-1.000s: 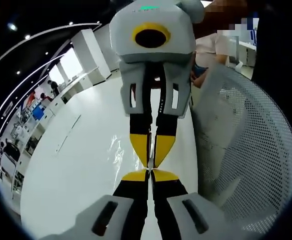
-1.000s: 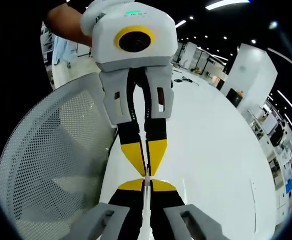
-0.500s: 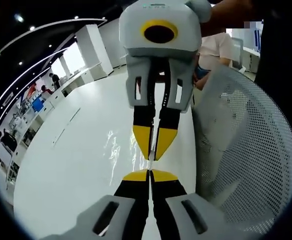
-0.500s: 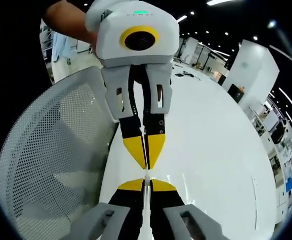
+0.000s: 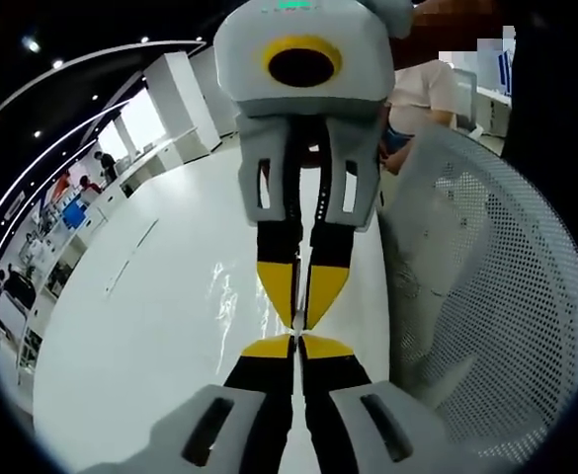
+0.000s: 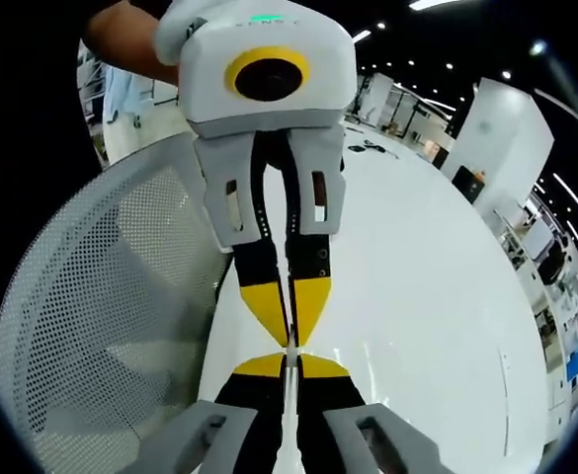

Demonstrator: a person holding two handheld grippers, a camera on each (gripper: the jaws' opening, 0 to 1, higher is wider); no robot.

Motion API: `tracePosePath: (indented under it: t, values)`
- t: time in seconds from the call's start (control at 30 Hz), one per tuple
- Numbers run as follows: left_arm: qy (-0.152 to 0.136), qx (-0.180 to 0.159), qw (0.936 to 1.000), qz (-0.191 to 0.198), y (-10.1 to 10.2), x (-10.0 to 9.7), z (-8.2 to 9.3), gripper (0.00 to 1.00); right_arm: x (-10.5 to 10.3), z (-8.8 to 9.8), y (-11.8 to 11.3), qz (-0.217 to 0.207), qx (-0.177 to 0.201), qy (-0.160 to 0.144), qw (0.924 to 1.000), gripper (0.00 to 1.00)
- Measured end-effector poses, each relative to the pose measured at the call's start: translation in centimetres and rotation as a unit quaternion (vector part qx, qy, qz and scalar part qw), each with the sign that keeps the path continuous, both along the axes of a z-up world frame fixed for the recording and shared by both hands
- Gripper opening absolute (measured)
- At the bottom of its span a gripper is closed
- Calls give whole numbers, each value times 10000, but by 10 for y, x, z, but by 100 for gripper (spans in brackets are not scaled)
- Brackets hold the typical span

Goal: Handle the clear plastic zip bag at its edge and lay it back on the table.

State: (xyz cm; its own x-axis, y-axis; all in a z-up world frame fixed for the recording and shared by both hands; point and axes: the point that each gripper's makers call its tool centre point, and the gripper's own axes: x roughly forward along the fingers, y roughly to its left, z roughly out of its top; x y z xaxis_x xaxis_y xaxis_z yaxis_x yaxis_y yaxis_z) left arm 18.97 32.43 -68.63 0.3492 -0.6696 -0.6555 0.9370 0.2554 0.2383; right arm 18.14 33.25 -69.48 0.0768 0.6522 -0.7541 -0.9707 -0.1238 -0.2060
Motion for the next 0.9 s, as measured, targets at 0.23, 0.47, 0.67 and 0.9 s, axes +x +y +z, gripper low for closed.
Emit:
tracePosePath:
  t: [0.23, 0.47, 0.67, 0.9]
  values:
    - [64, -32, 10000, 51, 0, 0, -1, 0, -1, 1, 1, -15, -21, -17, 10000, 0]
    - [166, -113, 9997, 138, 4, 1, -5, 0, -1, -3, 1, -6, -101, -23, 9999, 0]
    - [215, -121, 9995, 172, 4, 1, -8, 0, -2, -4, 0, 21, -134, 1, 9999, 0]
    - [244, -101, 9995, 192, 5, 0, -7, 0, 1, -6, -6, 11, -176, -2, 9998, 0]
